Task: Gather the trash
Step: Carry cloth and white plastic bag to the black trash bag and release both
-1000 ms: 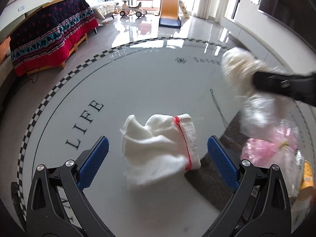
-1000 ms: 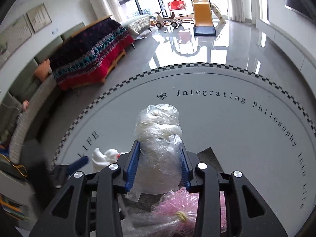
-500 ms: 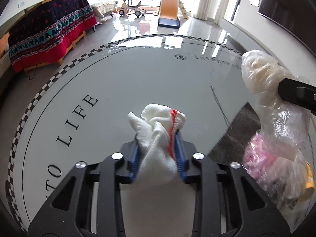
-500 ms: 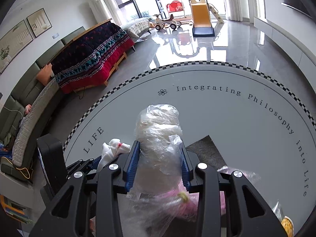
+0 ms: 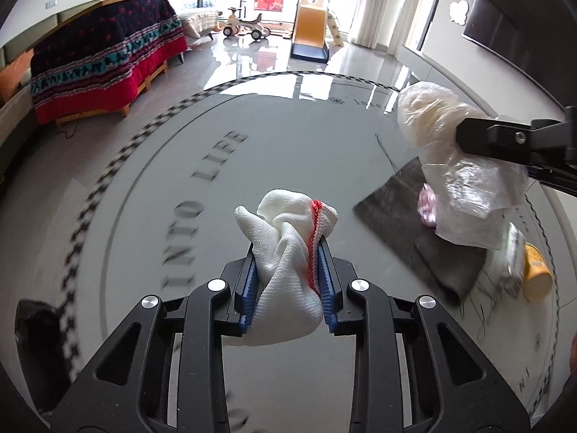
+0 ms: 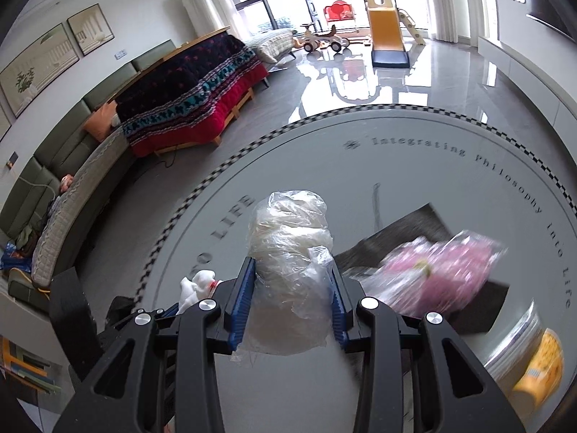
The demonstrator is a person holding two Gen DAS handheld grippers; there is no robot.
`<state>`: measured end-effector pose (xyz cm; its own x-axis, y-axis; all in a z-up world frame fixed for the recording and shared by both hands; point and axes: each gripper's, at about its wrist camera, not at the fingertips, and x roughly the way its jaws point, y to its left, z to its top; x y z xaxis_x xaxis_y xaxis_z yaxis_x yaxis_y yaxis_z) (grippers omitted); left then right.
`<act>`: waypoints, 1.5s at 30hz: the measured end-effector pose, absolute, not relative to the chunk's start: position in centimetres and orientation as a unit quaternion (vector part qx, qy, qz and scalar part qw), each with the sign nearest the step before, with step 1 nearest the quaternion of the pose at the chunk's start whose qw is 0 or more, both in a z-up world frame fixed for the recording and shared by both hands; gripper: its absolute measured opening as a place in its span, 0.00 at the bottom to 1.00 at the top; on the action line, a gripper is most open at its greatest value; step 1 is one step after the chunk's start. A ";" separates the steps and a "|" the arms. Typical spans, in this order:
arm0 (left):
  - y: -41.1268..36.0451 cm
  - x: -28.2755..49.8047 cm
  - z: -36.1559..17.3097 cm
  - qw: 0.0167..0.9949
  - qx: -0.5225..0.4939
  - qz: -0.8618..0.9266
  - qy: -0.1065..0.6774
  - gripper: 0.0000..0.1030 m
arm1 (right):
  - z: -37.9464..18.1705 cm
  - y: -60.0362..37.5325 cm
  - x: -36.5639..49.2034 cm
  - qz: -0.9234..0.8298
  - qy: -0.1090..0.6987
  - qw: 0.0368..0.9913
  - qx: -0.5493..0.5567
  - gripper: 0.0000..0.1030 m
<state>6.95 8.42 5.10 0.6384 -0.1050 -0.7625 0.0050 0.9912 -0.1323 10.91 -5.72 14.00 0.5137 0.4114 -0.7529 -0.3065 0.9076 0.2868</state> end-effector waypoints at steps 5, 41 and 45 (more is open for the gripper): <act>11.6 2.4 5.9 0.908 -0.070 -0.013 0.413 0.28 | 14.7 -2.6 7.7 0.228 0.449 0.862 0.053 0.38; 42.1 -22.6 2.5 0.836 -0.249 0.326 0.365 0.94 | 12.2 33.0 -10.3 0.457 0.450 0.763 -0.080 0.76; 42.3 -22.8 2.3 0.837 -0.247 0.326 0.364 0.94 | 11.5 32.9 -10.6 0.453 0.459 0.760 -0.080 0.76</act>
<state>-22.78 42.28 2.30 0.5212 0.3665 -0.7707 -0.7259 0.6653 -0.1745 -10.57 32.95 11.47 0.1675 0.6153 -0.7703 -0.7629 0.5758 0.2941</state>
